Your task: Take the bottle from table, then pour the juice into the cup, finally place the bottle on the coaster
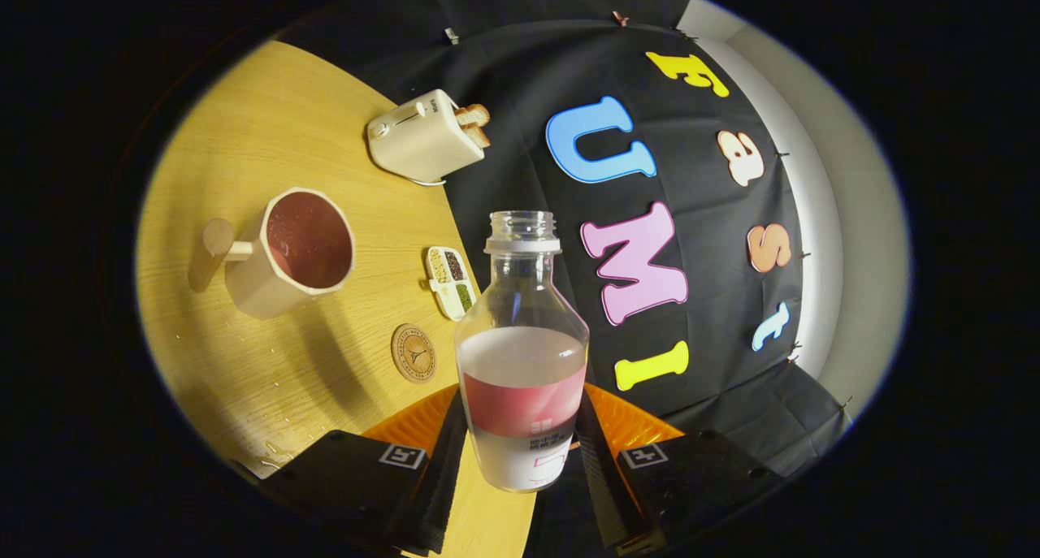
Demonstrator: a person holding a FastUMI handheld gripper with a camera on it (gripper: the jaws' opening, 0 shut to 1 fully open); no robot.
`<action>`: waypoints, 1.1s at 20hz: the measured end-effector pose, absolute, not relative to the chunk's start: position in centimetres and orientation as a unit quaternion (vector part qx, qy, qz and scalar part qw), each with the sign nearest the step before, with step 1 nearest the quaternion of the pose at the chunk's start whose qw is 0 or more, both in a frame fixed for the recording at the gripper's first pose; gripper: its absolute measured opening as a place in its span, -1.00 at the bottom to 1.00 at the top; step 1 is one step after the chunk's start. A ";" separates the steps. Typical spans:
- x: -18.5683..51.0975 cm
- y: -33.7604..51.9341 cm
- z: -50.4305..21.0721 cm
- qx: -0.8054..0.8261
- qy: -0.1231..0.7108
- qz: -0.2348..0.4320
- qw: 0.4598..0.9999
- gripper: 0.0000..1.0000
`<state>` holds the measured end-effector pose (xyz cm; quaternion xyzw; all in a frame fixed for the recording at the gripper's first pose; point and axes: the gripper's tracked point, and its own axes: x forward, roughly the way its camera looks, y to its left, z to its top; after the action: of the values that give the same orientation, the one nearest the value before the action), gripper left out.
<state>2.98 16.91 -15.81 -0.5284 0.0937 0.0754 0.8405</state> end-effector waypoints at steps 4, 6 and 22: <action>2.7 17.6 -17.5 -0.552 0.104 0.095 0.822 0.44; 2.6 17.4 -18.3 -0.565 0.113 0.097 0.812 0.43; 4.1 19.1 -18.8 -0.648 0.088 0.119 0.747 0.44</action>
<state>4.11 19.08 -18.81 -0.6483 0.0877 0.1190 0.7469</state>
